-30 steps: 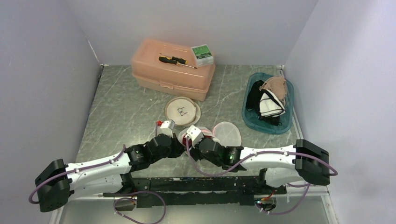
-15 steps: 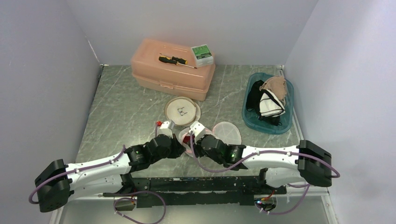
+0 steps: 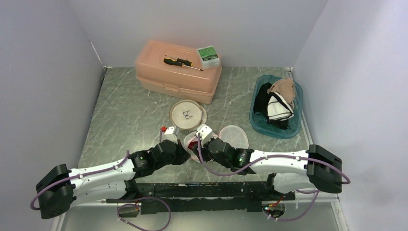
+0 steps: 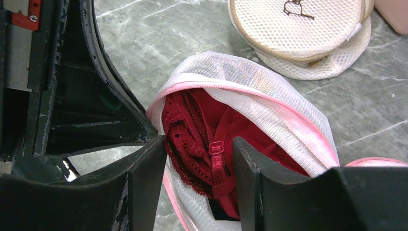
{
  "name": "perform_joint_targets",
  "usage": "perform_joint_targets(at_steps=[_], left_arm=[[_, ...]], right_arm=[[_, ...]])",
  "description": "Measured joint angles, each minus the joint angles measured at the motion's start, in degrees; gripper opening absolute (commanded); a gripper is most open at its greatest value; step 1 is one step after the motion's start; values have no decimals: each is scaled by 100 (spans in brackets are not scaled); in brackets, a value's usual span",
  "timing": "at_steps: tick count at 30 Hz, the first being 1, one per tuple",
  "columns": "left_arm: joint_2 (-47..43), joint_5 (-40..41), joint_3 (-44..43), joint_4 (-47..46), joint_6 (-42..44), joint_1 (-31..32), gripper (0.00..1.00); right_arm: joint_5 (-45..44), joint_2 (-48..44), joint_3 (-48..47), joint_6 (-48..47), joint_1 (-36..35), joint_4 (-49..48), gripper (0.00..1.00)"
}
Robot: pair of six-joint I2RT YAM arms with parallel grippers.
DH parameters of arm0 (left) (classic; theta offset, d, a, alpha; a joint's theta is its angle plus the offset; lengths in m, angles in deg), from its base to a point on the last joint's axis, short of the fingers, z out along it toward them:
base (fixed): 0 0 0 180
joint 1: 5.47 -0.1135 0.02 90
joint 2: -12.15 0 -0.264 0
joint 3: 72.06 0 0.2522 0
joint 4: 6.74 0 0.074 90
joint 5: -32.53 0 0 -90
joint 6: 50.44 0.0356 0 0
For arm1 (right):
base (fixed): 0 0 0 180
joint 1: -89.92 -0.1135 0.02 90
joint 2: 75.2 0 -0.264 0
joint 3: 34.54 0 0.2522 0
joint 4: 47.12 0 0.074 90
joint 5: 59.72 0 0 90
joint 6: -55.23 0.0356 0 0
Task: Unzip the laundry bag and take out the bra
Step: Pick up the bra from the laundry bag.
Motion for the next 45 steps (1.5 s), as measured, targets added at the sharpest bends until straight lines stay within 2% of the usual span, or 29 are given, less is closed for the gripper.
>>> perform_joint_targets(at_steps=[4, 8, 12, 19, 25, 30, 40, 45], left_arm=[[0, -11, 22, 2, 0, 0, 3], [0, -20, 28, 0, -2, 0, 3], [-13, -48, 50, 2, -35, 0, 2], [-50, -57, 52, 2, -46, 0, 3], [-57, -57, 131, -2, -83, 0, 3], [-234, -52, 264, -26, -157, 0, 3], [-741, 55, 293, 179, -262, 0, 3], [-756, 114, 293, 501, -254, 0, 3]], right_arm=[[81, 9, 0, 76, 17, -33, 58], [162, 125, -28, 146, 20, -31, 54], [232, 271, -39, 190, 20, -28, 41], [245, 234, -39, 269, 22, -35, 24], [367, -11, -28, 369, 140, -33, 18], [651, -321, 83, 584, 365, -13, 0], [1191, -879, 295, 782, 693, 162, 0], [1768, -1517, 479, 800, 1220, 258, 0]])
